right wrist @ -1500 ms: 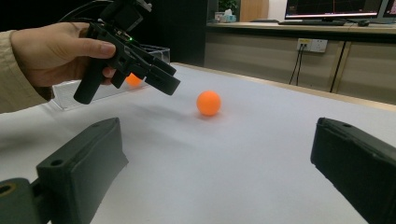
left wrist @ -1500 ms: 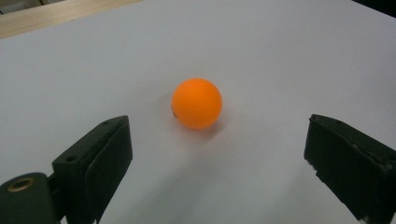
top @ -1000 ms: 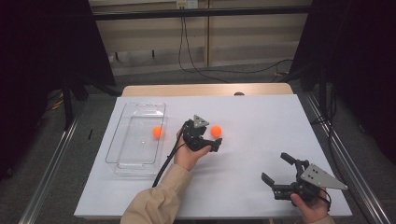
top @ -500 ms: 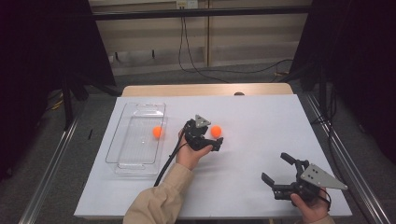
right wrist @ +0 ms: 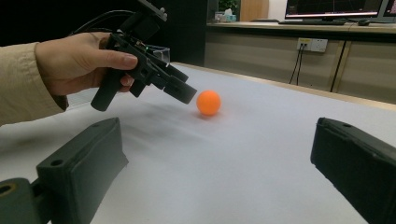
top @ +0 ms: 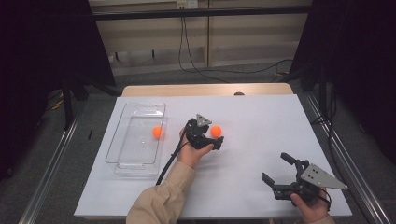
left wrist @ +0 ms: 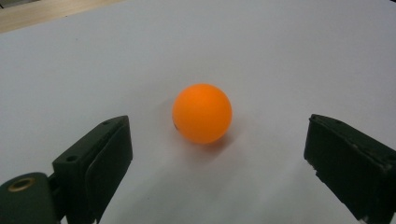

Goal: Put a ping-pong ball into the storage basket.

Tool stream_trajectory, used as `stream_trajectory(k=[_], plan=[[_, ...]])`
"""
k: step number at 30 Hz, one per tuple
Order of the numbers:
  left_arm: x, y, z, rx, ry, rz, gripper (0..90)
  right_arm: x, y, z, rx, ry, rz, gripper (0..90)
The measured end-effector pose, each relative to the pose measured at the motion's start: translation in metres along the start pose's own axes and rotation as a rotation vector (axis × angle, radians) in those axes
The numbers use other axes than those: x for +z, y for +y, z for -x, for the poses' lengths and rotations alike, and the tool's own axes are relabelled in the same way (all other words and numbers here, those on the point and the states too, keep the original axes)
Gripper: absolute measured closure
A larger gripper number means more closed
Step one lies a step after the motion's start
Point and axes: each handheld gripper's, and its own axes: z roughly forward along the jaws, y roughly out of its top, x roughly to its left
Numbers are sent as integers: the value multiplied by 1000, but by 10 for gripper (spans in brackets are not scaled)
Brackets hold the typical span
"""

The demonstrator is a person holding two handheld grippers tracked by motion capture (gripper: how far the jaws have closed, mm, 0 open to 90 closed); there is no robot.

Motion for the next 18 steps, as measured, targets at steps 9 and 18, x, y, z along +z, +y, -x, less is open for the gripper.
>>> stream_trajectory(k=[9,18], plan=[[4,3,-1,3,8,5,81,0,0,0,2,0,1,21],[6,3,-4,-11,20,8,82,1,0,0,5,1,1,21]])
